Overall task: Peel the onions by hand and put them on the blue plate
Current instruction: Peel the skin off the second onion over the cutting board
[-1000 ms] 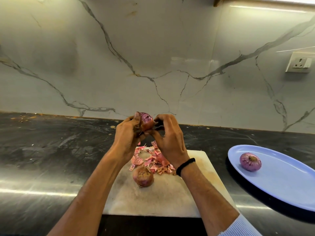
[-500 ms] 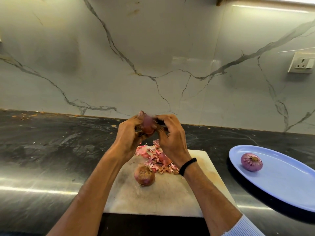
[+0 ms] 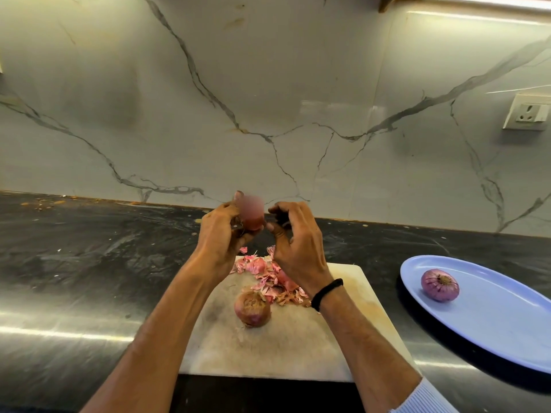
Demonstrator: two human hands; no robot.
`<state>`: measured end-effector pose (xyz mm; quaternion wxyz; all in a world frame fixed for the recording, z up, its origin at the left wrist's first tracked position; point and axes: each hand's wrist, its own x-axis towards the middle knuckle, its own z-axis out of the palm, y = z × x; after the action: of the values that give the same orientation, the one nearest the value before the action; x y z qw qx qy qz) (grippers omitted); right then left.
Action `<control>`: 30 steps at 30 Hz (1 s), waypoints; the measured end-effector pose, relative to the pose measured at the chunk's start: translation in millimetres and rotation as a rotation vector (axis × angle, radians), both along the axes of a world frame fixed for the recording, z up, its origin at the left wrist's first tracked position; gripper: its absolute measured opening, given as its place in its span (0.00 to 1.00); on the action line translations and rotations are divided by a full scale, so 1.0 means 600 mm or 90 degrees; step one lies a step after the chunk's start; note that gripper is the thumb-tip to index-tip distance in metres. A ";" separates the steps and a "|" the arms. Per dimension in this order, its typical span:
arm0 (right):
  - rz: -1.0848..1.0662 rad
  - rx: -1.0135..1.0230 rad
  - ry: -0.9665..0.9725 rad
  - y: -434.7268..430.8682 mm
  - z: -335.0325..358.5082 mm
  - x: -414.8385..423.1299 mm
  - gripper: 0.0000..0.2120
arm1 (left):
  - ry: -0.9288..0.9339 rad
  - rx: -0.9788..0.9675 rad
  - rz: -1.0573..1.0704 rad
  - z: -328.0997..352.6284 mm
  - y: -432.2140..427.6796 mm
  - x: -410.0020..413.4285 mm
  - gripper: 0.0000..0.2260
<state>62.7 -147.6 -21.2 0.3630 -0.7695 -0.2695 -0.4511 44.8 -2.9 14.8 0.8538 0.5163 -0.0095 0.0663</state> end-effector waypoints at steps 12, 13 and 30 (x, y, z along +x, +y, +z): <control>-0.028 -0.028 -0.010 0.001 -0.002 0.004 0.15 | -0.026 0.058 -0.015 -0.001 -0.010 -0.008 0.10; -0.033 -0.031 -0.013 0.000 -0.003 0.005 0.15 | -0.026 0.058 -0.016 -0.001 -0.010 -0.009 0.09; -0.027 -0.069 -0.020 -0.002 -0.007 0.011 0.09 | -0.030 0.077 -0.009 -0.004 -0.008 -0.010 0.21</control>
<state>69.0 -148.6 -25.2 0.3070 -0.7864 -0.2826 -0.4554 39.0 -7.5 12.1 0.8211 0.5650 -0.0372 0.0714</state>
